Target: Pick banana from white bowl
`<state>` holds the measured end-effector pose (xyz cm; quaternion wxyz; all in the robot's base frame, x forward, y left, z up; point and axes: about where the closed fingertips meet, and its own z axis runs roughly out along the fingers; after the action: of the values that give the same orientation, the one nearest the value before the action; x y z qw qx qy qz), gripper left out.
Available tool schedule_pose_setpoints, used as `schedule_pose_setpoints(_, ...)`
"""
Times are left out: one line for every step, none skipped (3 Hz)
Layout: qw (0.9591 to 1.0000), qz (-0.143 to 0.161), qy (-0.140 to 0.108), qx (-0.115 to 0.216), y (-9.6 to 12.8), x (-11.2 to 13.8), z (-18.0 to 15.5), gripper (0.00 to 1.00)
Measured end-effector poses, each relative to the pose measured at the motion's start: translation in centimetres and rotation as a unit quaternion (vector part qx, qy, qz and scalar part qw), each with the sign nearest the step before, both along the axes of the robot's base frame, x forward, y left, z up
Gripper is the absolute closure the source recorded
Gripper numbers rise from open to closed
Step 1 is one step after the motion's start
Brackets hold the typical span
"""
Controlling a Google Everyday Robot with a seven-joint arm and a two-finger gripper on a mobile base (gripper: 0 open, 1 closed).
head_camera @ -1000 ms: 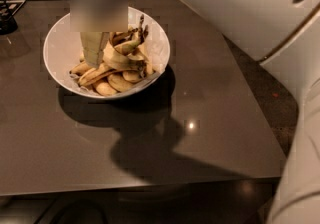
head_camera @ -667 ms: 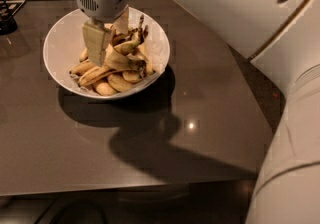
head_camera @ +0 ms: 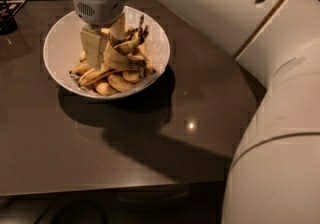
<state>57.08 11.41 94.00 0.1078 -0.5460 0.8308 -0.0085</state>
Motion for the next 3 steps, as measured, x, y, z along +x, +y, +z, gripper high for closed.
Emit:
schedule_pose_setpoints(0.9999,-0.003,0.016,-0.003,0.23,0.33,-1.32,0.38)
schedule_pose_setpoints(0.9997,-0.007,0.024,-0.003,0.14,0.49,-1.46,0.47)
schedule_pose_setpoints(0.9997,-0.007,0.024,-0.003,0.14,0.50,-1.16,0.67)
